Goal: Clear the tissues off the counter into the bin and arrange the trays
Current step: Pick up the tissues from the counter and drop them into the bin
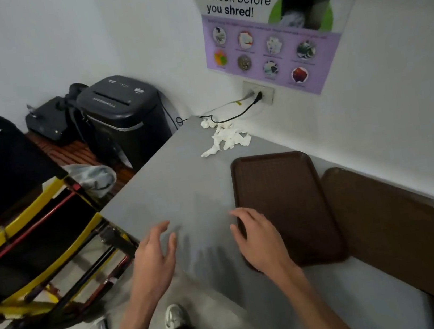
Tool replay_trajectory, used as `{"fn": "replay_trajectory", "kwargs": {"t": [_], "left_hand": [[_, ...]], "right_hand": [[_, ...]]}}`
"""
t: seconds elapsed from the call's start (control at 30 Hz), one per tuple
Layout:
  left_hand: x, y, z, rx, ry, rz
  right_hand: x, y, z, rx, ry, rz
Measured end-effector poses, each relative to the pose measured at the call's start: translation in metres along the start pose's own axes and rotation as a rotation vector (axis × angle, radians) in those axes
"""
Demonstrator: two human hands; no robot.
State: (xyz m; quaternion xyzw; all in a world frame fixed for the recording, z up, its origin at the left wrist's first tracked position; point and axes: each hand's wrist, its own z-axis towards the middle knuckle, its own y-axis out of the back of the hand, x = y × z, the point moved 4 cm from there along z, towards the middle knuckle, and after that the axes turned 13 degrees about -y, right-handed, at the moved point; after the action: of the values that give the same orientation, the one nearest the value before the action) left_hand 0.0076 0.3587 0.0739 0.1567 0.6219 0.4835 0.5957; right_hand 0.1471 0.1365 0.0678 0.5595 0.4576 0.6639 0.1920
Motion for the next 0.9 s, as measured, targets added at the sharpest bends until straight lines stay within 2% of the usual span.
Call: {"fn": "replay_trajectory", "kwargs": {"t": [0.17,0.37,0.5,0.63,0.77,0.9], "left_hand": [[0.044,-0.004,0.104,0.078,-0.098,-0.064],[0.098,0.01,0.217,0.21,-0.251,-0.092],[0.123,0.022,0.267,0.239,-0.31,-0.124],[0.145,0.03,0.293,0.244,-0.37,-0.141],[0.163,0.034,0.306,0.264,-0.423,-0.147],[0.179,0.033,0.317,0.276,-0.42,-0.135]], "right_hand": [[0.029,-0.039,0.087,-0.002,-0.082,-0.024],[0.075,-0.07,0.203,-0.005,-0.276,-0.036],[0.087,-0.085,0.287,0.0,-0.368,-0.066],[0.07,-0.105,0.357,0.047,-0.462,-0.068],[0.047,-0.139,0.376,0.119,-0.509,-0.201],[0.076,-0.161,0.338,0.006,-0.411,-0.28]]}}
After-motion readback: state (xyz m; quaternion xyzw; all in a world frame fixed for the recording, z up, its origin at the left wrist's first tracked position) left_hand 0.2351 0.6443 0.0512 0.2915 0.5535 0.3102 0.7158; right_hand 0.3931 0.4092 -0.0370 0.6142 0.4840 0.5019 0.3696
